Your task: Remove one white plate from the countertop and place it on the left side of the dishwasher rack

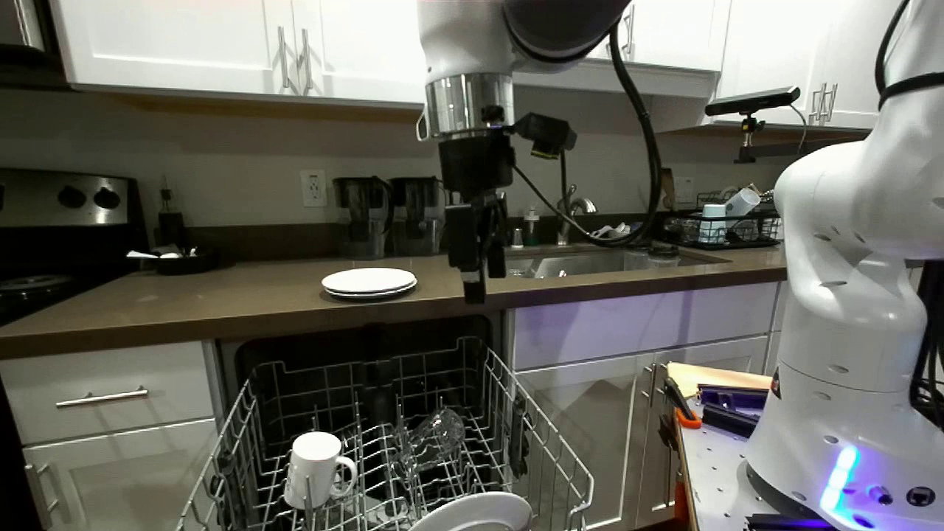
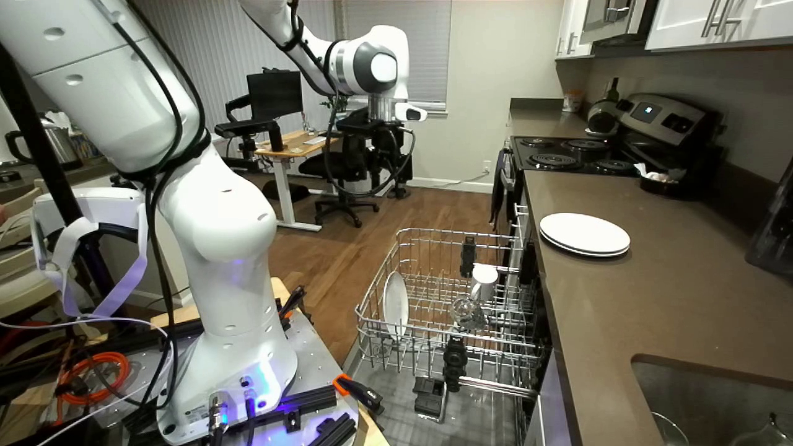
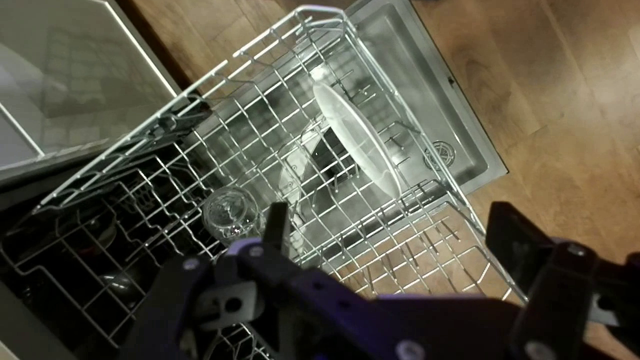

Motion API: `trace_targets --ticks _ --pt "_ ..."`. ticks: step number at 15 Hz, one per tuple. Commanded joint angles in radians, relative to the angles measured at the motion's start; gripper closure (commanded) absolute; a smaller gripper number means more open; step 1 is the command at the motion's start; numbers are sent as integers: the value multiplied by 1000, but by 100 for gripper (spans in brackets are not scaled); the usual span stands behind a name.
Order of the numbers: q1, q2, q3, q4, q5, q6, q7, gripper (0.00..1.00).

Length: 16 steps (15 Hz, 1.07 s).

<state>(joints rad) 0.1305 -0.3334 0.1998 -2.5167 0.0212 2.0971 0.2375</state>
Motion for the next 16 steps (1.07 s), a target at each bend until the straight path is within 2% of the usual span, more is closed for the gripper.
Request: trace_targets --ticks 1,6,12,16 --pt "-31 139 -5 115 -74 14 18 0" --pt "-51 277 -49 248 -139 9 21 0" --pt "-50 425 -106 417 -309 9 41 0" --pt "-44 520 -143 525 -369 14 31 0"
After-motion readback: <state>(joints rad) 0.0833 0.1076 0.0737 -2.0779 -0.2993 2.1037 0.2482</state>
